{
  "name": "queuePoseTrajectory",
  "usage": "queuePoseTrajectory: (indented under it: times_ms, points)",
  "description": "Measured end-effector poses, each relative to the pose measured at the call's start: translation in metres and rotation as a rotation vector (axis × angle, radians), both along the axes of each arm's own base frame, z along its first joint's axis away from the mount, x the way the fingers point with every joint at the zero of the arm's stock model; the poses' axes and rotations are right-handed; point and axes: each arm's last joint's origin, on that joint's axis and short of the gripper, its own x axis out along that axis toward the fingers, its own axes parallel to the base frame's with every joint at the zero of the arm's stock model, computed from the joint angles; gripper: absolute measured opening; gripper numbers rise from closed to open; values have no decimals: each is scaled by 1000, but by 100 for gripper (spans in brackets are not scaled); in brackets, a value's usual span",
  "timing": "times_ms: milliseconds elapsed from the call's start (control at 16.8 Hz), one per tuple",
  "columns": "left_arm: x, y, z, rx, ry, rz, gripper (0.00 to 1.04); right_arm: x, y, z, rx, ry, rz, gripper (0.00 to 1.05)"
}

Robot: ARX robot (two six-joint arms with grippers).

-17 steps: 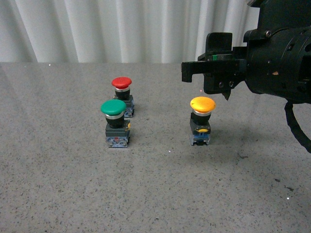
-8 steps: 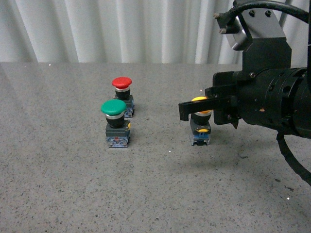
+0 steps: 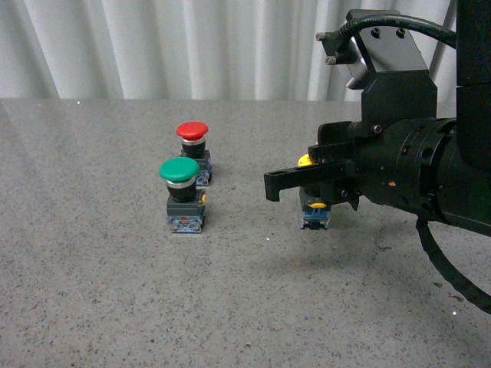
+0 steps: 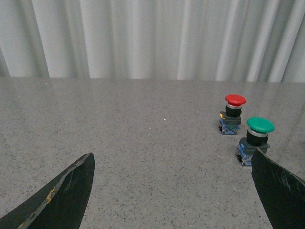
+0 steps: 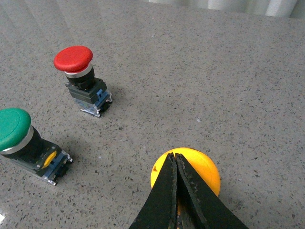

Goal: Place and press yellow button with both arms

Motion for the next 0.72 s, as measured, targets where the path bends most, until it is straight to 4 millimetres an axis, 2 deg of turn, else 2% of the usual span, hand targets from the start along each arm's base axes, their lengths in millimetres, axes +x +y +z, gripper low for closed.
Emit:
queuePoseTrajectory:
  times_ms: [716]
  points:
    - [0, 0, 0, 0, 0, 0, 98, 6, -5, -5, -27, 48, -10, 2]
